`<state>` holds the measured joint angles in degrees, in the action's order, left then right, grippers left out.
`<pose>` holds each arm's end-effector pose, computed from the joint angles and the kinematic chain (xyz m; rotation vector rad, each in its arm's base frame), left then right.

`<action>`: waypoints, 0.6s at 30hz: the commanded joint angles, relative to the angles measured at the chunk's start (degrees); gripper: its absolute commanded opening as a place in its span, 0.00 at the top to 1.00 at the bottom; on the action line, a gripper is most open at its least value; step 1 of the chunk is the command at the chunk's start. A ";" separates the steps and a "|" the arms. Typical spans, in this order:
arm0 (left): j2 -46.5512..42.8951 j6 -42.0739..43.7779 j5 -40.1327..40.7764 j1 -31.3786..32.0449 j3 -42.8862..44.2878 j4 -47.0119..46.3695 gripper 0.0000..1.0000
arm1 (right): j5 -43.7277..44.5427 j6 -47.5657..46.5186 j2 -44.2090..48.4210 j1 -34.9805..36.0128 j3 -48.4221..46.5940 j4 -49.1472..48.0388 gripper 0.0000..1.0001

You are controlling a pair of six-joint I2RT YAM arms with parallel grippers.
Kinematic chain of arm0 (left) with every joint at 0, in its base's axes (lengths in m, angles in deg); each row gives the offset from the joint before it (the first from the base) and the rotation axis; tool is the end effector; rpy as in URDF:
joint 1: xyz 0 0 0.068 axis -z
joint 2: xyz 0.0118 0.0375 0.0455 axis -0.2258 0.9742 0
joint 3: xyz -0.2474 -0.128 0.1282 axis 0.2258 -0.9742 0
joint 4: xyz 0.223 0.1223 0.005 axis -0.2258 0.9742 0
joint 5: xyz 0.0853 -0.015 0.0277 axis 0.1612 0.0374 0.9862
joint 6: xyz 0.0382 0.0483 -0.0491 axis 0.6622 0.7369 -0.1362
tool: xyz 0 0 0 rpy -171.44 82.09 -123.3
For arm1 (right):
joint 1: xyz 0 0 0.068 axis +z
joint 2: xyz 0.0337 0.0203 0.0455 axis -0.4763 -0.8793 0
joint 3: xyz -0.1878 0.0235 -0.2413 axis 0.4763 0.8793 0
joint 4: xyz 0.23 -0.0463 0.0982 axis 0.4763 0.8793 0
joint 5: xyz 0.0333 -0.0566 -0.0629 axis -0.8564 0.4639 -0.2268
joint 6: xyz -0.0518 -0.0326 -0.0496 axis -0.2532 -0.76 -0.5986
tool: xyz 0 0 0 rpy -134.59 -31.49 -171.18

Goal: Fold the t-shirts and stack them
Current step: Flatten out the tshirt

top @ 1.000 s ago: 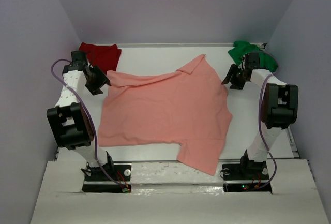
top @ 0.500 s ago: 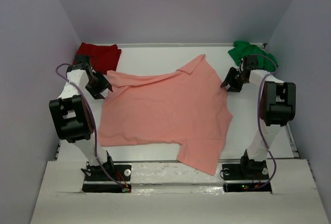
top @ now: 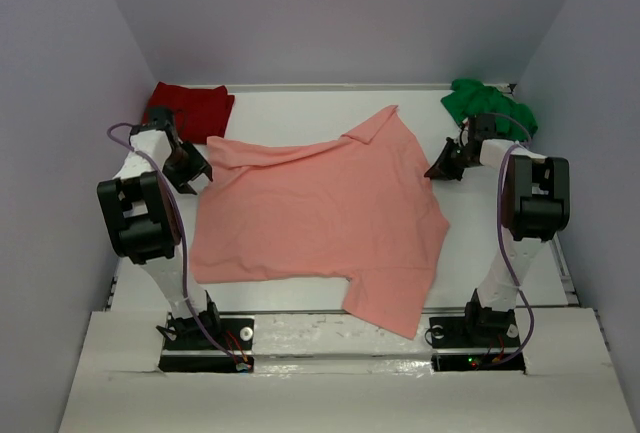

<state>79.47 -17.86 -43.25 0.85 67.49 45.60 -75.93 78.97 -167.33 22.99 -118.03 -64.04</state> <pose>0.3854 0.0729 0.2266 -0.8253 2.6219 -0.2653 0.4239 -0.0130 0.1615 0.4897 2.6063 0.6472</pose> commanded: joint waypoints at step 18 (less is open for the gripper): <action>5.25 2.96 -0.87 -2.65 -0.95 -2.20 0.39 | -1.54 -0.20 -0.33 0.27 -1.39 0.79 1.00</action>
<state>85.30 -15.26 -41.18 -1.93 67.68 44.58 -77.22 79.06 -167.48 22.99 -118.03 -64.08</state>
